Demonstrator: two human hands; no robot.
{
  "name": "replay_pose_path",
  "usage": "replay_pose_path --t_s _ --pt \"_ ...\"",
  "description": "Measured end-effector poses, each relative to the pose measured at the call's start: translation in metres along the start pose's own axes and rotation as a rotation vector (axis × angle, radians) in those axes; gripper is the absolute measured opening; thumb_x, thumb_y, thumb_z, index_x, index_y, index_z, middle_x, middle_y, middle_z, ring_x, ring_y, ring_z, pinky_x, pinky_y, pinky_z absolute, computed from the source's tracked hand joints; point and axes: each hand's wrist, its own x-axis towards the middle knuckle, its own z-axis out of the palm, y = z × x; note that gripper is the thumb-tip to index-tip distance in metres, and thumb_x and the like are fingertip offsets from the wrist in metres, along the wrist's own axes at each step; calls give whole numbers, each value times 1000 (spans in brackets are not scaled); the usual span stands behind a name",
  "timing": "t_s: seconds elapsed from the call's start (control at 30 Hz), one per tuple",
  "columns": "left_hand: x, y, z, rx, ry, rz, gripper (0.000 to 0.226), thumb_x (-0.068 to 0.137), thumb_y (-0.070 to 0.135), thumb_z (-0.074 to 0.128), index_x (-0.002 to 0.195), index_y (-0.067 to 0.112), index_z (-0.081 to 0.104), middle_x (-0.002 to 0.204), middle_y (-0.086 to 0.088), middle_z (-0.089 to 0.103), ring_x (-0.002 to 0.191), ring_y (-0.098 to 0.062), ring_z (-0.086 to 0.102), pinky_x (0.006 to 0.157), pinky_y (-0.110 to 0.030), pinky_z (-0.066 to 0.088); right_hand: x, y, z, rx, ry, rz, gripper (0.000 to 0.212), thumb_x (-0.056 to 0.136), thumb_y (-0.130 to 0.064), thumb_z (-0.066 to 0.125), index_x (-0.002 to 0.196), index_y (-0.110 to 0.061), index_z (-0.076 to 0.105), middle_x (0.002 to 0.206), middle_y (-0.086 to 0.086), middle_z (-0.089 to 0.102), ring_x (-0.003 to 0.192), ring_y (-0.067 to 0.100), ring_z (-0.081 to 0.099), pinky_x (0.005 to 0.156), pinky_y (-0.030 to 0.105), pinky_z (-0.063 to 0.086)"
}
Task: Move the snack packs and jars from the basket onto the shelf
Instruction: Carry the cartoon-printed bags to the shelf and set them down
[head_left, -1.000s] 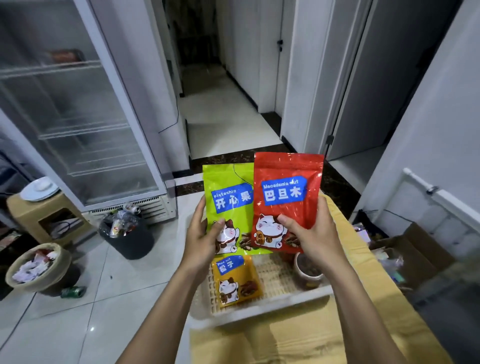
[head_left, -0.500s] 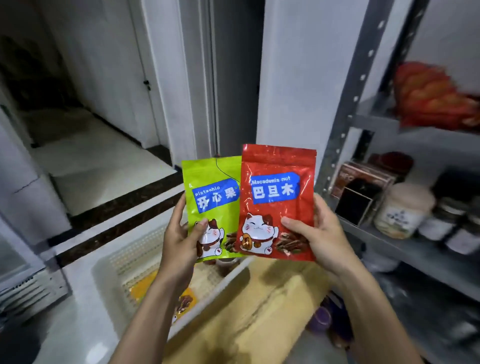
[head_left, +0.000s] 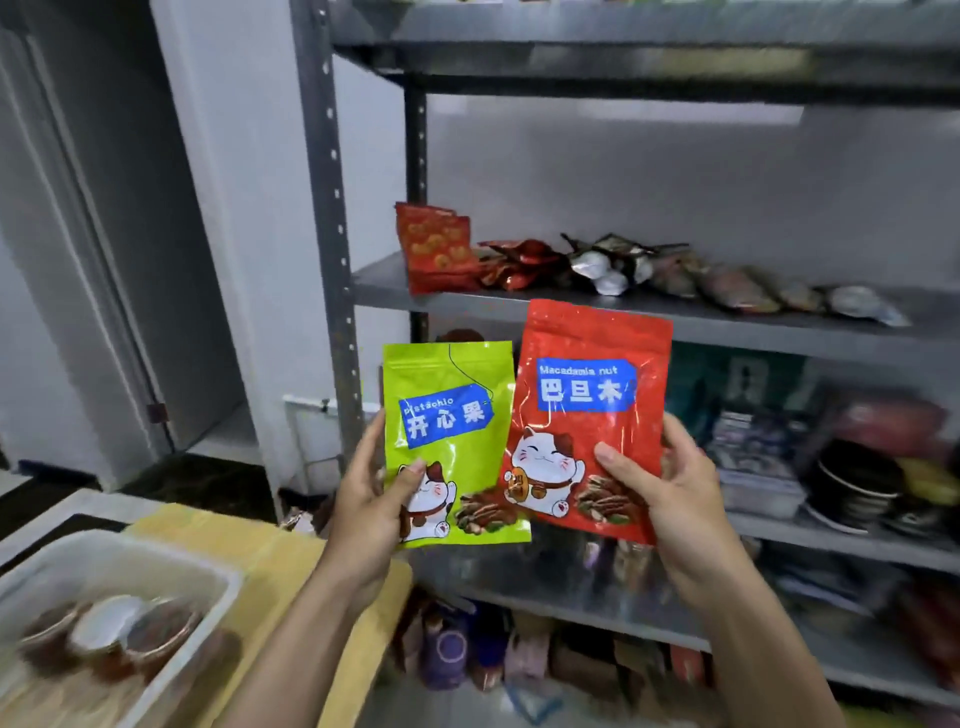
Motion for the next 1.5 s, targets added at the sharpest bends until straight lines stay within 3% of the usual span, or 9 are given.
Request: replay_pose_path --t_s 0.17,0.5,0.7,0.87,0.97,1.13,1.27,1.33,1.5 --pt "10 -26 124 -31 -119 -51 59 90 -3 58 129 41 51 118 -2 70 101 -26 69 78 -42 59 3 -37 -113 26 142 -25 33 83 -6 69 113 -19 62 102 6 75 89 25 74 66 33 61" --pt "27 -64 381 8 -285 -49 57 92 -5 56 134 33 51 102 -1 74 86 -20 71 73 -38 60 21 -101 -339 -32 376 -84 36 80 -12 71 114 -20 64 103 7 75 88 28 73 70 38 62" --pt "68 -82 507 73 -382 -77 53 93 -3 54 126 38 51 102 -3 73 84 -21 71 72 -38 59 54 -124 -426 -57 472 -102 38 75 -13 72 112 -21 65 100 6 76 82 25 74 64 35 62" --pt "139 -110 616 210 -400 -2 51 90 -7 52 132 23 48 114 -2 64 93 -20 65 72 -28 53 115 -141 -480 -92 486 -104 40 74 -15 73 113 -19 63 97 5 76 76 23 75 56 32 60" --pt "184 -121 673 292 -391 21 42 89 -9 51 117 23 53 104 -3 64 90 -19 60 74 -28 49 166 -152 -506 -126 502 -119 34 81 -11 72 113 -14 62 92 5 77 73 22 74 54 30 58" --pt "247 -145 740 391 -364 -3 35 86 -10 49 105 19 52 101 -5 63 91 -22 61 79 -30 53 254 -162 -537 -178 492 -99 40 81 -8 73 118 -13 59 94 5 77 77 25 75 67 36 60" --pt "279 -162 771 494 -418 -112 31 85 -10 56 108 9 50 97 -11 64 71 -17 61 48 -25 50 311 -163 -553 -248 439 -21 34 82 -13 75 111 -20 58 92 1 76 73 19 75 66 31 58" --pt "287 -170 777 556 -435 -141 25 84 -5 63 101 9 50 94 -14 64 67 -18 61 53 -29 50 334 -157 -559 -268 404 19 33 83 -12 75 108 -21 57 92 1 75 71 16 74 61 28 58" --pt "301 -178 779 653 -455 -222 9 88 6 65 92 3 57 84 -16 65 70 -25 63 64 -35 53 373 -133 -563 -337 322 149 27 84 -13 74 101 -23 55 95 3 74 81 20 72 78 37 58"
